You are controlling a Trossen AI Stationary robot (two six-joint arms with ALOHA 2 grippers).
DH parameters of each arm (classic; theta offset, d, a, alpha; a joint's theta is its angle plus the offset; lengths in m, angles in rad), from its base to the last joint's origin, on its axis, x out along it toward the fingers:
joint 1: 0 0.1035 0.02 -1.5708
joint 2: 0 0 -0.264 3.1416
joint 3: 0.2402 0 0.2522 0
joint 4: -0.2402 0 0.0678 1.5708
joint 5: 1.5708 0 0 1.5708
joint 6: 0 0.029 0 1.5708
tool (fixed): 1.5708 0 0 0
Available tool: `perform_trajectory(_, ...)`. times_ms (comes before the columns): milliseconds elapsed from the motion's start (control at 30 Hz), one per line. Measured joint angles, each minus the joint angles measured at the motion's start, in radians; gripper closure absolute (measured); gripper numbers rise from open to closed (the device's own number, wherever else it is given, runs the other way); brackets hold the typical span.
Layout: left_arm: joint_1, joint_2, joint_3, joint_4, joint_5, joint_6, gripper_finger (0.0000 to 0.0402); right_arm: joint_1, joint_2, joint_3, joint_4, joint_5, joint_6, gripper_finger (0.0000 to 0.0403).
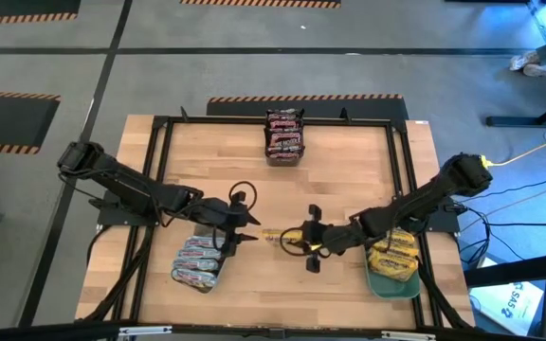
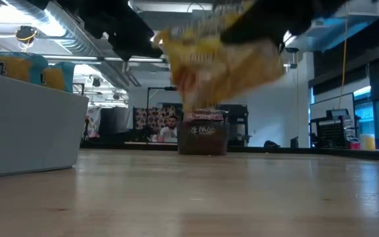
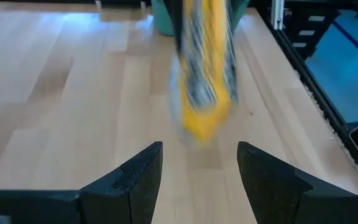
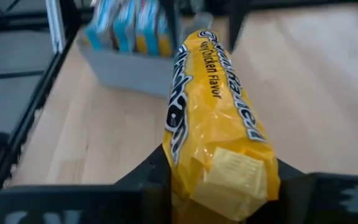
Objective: Sort Maruchan noodles
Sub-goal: Put the yellow noodle pack into the green bin
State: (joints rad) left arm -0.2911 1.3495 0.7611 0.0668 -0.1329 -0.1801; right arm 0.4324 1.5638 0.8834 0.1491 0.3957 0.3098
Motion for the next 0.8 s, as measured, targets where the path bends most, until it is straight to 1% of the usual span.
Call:
perform_trajectory(100,-0.005,0.001,0.002,-0.002,0.000,0.006,0.0199,0.000,-0.048,0.032,-0.026,0.047,-0.039,0.0306)
perform_trajectory(200,-0.002,0.001,0.003,0.000,-0.012,0.035,0.0199,-0.001,-0.073,0.047,0.002,0.060,-0.080,0.0306)
perform_trajectory(367,-0.005,0.001,0.003,0.055,0.006,0.057,0.0199,-0.003,-0.055,0.048,0.083,0.061,-0.126,0.0305)
perform_trajectory(500,-0.003,0.002,0.003,0.099,-0.026,0.057,0.0199,-0.002,-0.034,0.048,0.094,0.066,-0.135,0.0304)
perform_trajectory(667,-0.004,0.002,0.003,0.160,-0.024,0.057,0.0199,-0.002,-0.026,0.048,0.105,0.084,-0.136,0.0304)
perform_trajectory(800,-0.004,0.002,0.003,0.214,-0.024,0.038,0.0199,-0.002,-0.026,0.038,0.208,0.084,-0.212,0.0304)
